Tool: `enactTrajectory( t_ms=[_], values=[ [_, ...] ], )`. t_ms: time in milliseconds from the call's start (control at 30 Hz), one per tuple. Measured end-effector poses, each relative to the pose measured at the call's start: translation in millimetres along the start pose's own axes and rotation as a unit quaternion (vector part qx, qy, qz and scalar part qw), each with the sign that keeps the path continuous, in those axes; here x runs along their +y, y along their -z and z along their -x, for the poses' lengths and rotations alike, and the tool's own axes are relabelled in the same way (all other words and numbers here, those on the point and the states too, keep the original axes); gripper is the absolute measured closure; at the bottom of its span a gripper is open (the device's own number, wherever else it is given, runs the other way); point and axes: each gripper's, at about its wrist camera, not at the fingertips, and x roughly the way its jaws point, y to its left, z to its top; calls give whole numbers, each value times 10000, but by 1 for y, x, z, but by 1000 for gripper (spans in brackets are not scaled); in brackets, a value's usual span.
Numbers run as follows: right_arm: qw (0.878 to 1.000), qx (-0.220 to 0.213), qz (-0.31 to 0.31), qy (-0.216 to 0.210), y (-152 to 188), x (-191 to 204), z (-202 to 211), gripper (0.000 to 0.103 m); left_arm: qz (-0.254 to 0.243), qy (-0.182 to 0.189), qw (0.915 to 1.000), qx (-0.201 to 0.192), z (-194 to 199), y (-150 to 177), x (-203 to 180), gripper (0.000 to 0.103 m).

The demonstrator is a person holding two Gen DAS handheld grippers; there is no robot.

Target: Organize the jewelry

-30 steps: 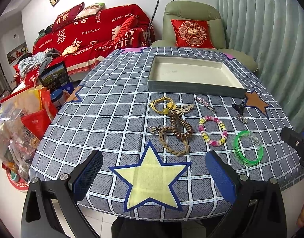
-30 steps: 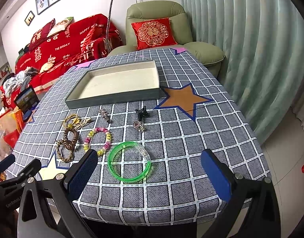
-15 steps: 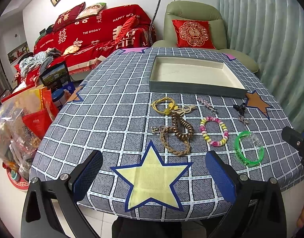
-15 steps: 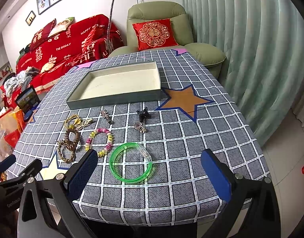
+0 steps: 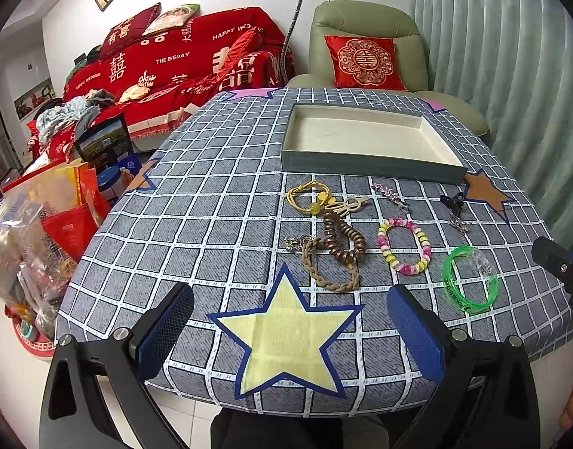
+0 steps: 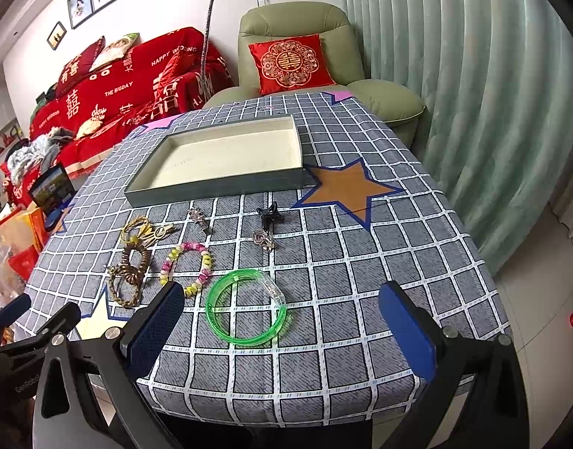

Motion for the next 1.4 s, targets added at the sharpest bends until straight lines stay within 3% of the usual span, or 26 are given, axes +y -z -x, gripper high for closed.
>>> enactTrajectory(
  t_ms=[1400],
  values=[
    [9998, 169, -65, -39, 5, -3, -14, 0, 31, -55, 9997, 222, -14, 4, 1, 0]
  ],
)
